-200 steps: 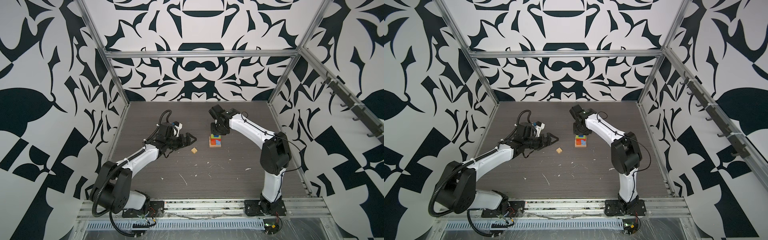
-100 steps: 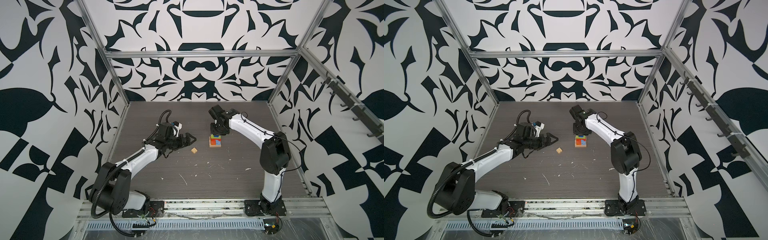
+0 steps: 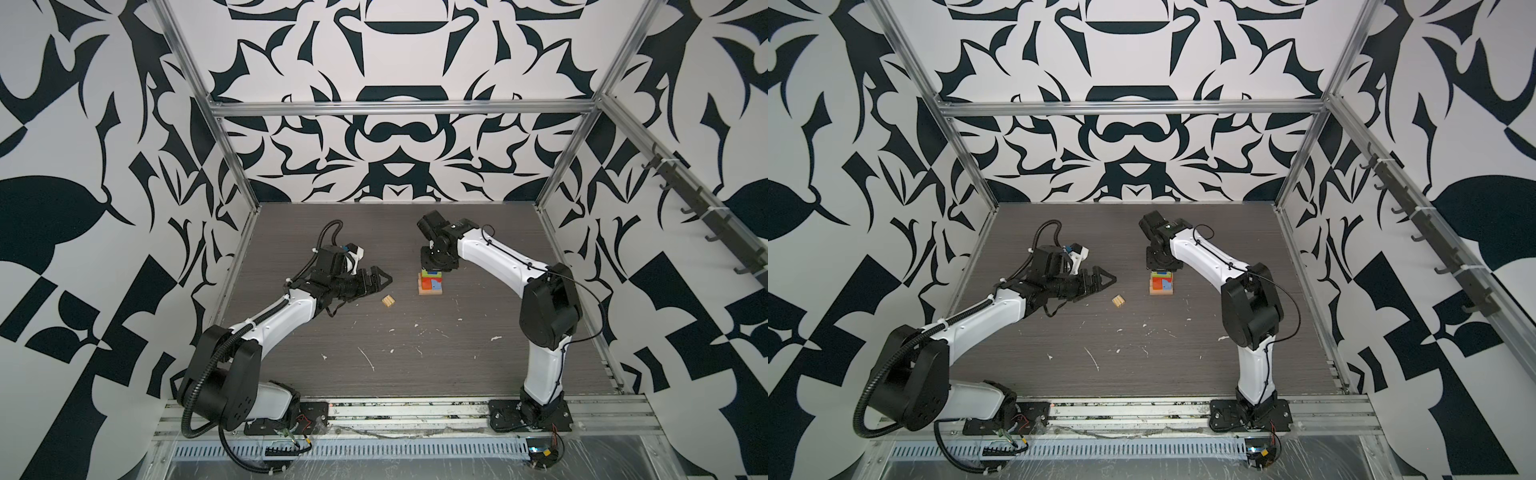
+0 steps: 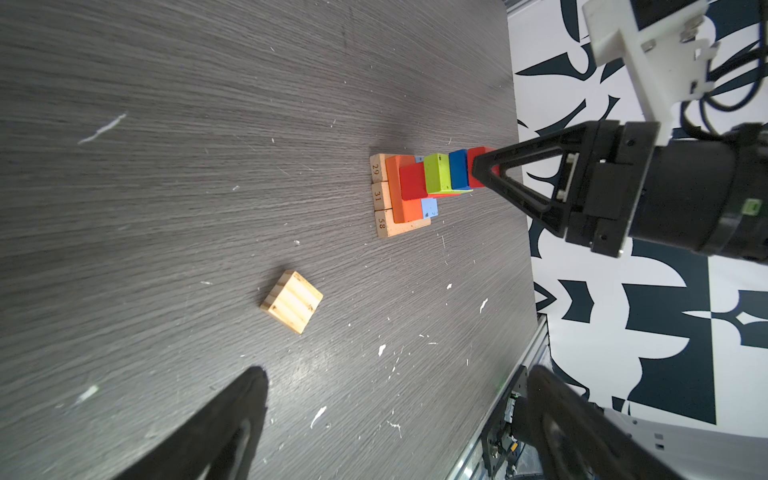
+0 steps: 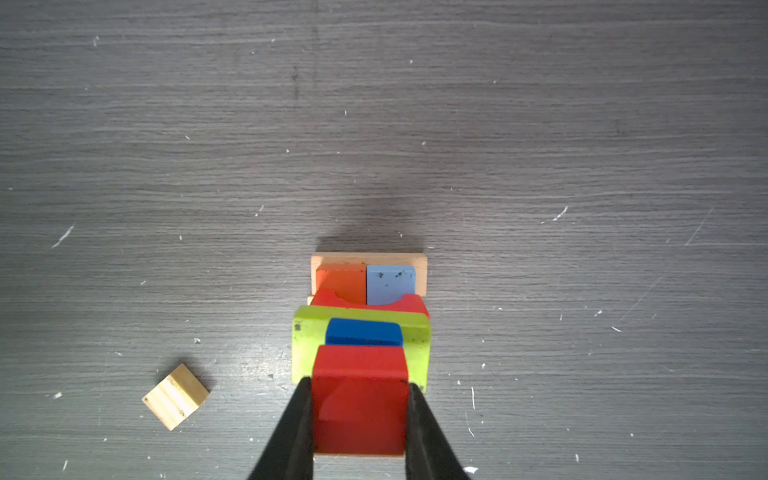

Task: Build the wood block tower
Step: 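Lower the red cube onto the blue cube and open the right gripper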

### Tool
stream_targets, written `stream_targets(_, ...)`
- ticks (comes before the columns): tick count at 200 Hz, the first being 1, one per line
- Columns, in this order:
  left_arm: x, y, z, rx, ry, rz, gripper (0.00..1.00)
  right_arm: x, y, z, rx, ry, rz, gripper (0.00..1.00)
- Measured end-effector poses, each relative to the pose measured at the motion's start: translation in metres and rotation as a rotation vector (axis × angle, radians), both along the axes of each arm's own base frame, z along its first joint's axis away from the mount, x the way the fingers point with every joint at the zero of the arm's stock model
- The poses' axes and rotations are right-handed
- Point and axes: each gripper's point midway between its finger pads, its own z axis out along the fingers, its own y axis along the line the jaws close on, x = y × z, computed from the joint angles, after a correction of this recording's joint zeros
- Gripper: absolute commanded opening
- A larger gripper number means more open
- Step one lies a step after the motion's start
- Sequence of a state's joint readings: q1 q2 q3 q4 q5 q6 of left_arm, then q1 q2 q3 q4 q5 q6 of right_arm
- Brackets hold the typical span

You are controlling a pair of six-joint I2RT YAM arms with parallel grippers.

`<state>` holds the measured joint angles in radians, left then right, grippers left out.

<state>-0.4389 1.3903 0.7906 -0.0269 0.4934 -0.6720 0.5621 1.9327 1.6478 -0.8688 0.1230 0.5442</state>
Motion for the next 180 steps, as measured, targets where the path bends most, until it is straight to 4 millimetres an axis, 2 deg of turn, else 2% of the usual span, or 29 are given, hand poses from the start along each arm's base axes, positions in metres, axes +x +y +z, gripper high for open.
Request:
stream_targets(38,0.0000,0.0000,-0.0001,0.000,0.000,0.000,1.00,0.0005,0.0004,-0.0005,0.002,-0.002,-0.001,0.35)
stream_targets(53,0.0000,0.0000,0.0000,0.000,0.000,0.000,0.99,0.0007,0.0005,-0.0005,0.003,-0.003,-0.002,0.39)
stream_targets(102,0.0002,0.0004,0.0018,0.000,-0.006,0.002,0.99,0.0004,0.0009,-0.0008,0.005,-0.001,-0.002,0.42)
stream_targets(180,-0.0003,0.0016,0.0060,-0.001,-0.016,0.007,1.00,-0.0004,0.0007,0.0003,0.003,-0.003,0.008,0.52)
